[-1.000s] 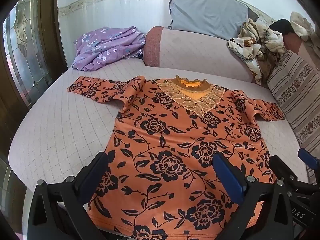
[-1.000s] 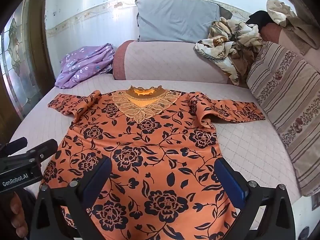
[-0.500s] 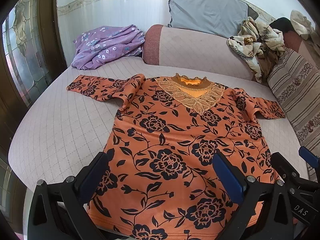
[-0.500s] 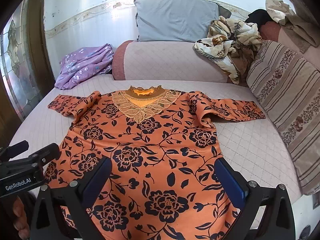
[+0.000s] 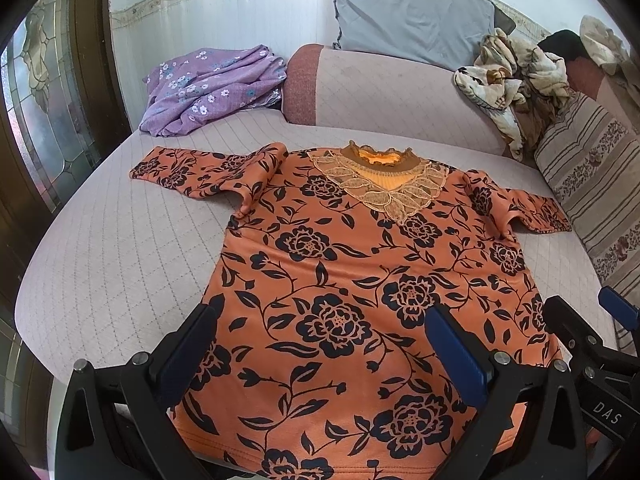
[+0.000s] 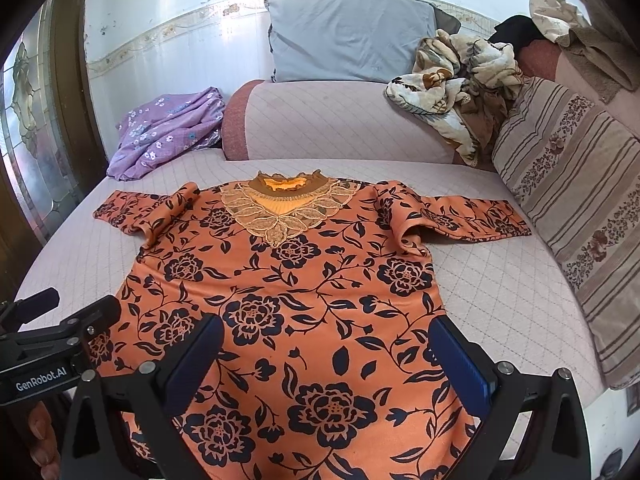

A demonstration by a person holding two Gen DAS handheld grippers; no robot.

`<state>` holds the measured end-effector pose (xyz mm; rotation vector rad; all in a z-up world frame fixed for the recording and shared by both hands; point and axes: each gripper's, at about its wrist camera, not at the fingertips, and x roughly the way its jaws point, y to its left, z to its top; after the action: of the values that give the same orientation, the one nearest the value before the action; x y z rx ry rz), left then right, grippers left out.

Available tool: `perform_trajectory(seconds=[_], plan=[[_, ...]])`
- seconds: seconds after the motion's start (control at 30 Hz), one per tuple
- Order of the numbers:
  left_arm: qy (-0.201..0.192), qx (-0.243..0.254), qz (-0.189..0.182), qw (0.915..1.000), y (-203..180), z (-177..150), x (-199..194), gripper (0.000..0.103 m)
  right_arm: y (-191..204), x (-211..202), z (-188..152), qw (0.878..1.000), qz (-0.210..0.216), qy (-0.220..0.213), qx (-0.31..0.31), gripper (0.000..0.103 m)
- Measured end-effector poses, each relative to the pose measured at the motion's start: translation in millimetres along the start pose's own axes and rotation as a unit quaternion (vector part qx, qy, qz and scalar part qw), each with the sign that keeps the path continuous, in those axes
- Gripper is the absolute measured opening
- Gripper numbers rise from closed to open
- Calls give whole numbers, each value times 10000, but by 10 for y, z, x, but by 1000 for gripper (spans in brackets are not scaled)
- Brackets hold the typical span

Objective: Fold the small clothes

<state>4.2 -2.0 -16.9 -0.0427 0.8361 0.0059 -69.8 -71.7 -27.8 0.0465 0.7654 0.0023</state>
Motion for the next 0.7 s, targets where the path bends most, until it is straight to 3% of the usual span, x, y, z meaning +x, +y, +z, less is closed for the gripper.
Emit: perform_trajectory(seconds=[0.7], plan=[[3, 33, -2, 10000, -24, 28, 13, 103, 28, 22, 85, 10000, 7, -38, -48, 103]])
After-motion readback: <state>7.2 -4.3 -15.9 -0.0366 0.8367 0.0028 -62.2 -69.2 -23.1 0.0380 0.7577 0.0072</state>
